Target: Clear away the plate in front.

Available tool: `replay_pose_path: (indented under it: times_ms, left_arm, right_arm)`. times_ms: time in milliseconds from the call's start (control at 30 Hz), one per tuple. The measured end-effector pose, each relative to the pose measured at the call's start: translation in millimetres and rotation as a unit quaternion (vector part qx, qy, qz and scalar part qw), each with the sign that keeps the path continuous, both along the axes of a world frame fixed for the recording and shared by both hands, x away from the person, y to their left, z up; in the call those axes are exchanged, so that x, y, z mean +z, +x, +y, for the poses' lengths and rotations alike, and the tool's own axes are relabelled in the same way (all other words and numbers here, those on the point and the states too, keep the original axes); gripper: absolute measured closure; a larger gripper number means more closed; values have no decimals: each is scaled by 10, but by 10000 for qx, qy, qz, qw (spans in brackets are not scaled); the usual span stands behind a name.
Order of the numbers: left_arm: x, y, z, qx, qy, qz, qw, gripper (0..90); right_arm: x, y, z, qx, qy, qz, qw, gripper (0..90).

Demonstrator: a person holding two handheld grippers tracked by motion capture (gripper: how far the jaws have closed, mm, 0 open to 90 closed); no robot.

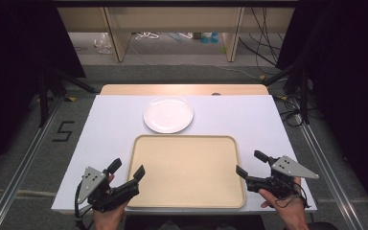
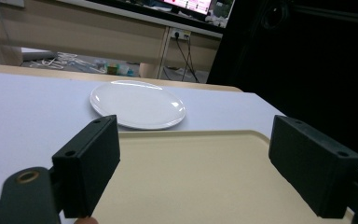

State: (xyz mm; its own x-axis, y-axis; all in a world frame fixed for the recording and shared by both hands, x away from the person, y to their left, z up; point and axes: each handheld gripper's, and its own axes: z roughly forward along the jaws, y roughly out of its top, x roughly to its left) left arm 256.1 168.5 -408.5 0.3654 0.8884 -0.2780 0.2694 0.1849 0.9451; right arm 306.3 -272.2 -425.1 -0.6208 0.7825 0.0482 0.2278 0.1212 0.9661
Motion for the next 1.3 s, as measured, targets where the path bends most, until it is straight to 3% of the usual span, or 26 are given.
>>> replay_pose_path:
  times_ms: [133,200,400,500,633,733,800,833,867,900,933,967,1033,1100,1133,1167,1233,1300]
  left_arm:
    - [43,-22,-10,8,15,-96,10000,164]
    - [22,-11,-16,-1,54,-2,10000,163]
    - [18,0,-13,-32,73,-21,10000,163]
    - [0,16,-14,26,25,80,10000,163]
    - [-18,31,-11,8,-118,90,9999,165]
    - [-82,100,-45,-5,-458,197,9988,165]
    - [-138,161,-80,-14,-767,332,9965,169]
    - [-138,161,-80,-14,-767,332,9965,169]
    - [-200,239,-123,-145,-996,421,9940,170]
    - [-200,239,-123,-145,-996,421,9940,172]
    - [-224,330,-157,-145,-969,547,9937,171]
    - [-231,367,-165,-105,-997,543,9935,171]
    - [-237,412,-165,-99,-1046,576,9928,175]
    - [-232,578,-162,-110,-1245,688,9898,173]
    - [-229,640,-161,-66,-1259,703,9895,173]
    - [-225,688,-165,-39,-1267,733,9892,174]
    - [-223,772,-168,-64,-1236,759,9894,173]
    - [-212,933,-161,-102,-1400,825,9867,173]
  right_arm:
    - [5,-11,-9,16,5,39,10000,154]
    - [1,-2,-7,9,20,34,10000,154]
    - [3,0,-4,48,29,19,10000,154]
    - [2,2,-6,15,8,75,10000,155]
    - [-2,6,-6,54,68,17,10000,155]
    - [2,-3,-9,7,5,96,10000,155]
    - [3,-3,-8,2,0,91,10000,155]
    - [-6,8,0,28,87,8,10000,155]
    - [3,0,-8,12,13,75,10000,155]
    - [3,0,-8,12,13,75,10000,155]
    - [7,-9,-12,7,4,170,9999,155]
    - [9,-21,-8,49,50,289,9996,155]
    - [8,-20,-8,54,61,258,9996,155]
    - [3,-11,-8,87,115,150,9998,155]
    - [2,-15,-7,72,115,193,9997,155]
    - [-2,1,-15,68,43,26,10000,156]
    - [-5,4,-10,76,71,-3,9999,155]
    - [1,-6,-8,53,14,42,10000,156]
